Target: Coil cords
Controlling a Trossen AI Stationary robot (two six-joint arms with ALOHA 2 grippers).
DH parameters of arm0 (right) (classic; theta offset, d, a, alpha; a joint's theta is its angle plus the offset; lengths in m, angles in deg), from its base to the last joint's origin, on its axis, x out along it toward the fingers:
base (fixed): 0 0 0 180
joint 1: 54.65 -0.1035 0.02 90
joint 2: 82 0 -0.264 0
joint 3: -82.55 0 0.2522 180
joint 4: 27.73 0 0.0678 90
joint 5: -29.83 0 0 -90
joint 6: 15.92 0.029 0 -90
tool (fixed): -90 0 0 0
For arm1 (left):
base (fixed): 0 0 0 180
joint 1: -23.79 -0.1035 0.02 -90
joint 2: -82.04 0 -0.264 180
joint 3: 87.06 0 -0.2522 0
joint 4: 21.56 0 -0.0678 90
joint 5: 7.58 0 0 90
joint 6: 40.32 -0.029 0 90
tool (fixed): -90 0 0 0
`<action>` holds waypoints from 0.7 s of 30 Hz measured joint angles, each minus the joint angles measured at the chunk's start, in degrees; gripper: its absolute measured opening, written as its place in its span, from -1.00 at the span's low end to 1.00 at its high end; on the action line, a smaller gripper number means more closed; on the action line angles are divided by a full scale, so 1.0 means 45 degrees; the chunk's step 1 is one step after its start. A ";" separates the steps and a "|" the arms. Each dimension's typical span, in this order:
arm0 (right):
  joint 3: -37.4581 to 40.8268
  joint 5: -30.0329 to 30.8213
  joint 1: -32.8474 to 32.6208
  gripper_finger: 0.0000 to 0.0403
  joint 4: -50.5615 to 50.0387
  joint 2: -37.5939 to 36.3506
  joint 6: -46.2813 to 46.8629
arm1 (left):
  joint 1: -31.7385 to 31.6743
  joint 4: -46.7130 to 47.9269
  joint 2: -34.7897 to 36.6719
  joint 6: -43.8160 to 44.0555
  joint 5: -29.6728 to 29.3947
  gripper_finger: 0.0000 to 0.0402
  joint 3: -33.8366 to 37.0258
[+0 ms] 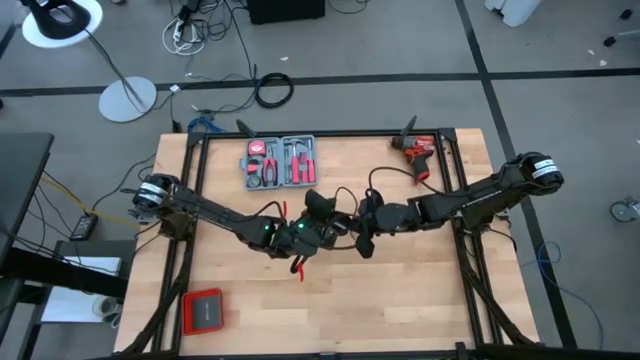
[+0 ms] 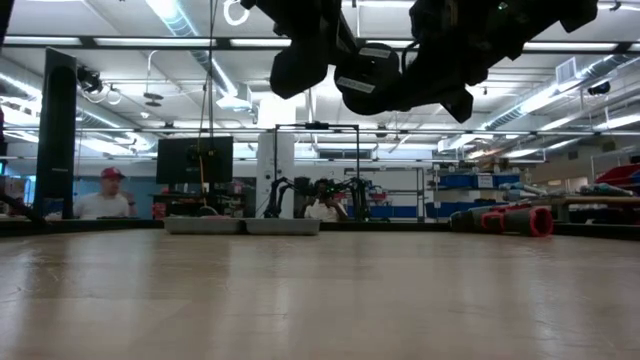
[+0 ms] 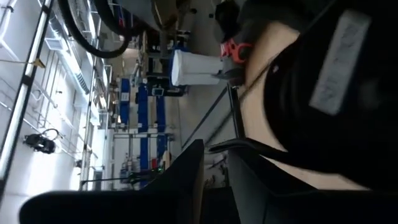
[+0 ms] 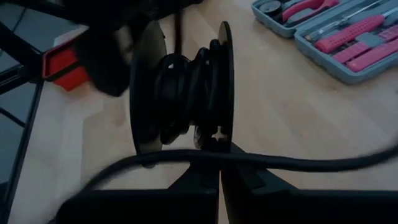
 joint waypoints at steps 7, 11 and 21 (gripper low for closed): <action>0.0000 0.0049 -0.0056 -1.00 -0.0141 0.0000 -0.0005 | -0.0084 -0.1032 0.0000 -0.0202 0.0451 -0.62 0.0000; 0.0000 0.0058 -0.0056 -1.00 -0.0160 0.0000 -0.0005 | -0.0008 -0.1358 0.0000 -0.0312 0.0636 -0.62 0.0000; 0.0000 0.0561 0.0113 -1.00 0.0082 0.0005 -0.0049 | 0.0176 -0.1358 0.0000 0.1290 0.1428 -0.62 0.0000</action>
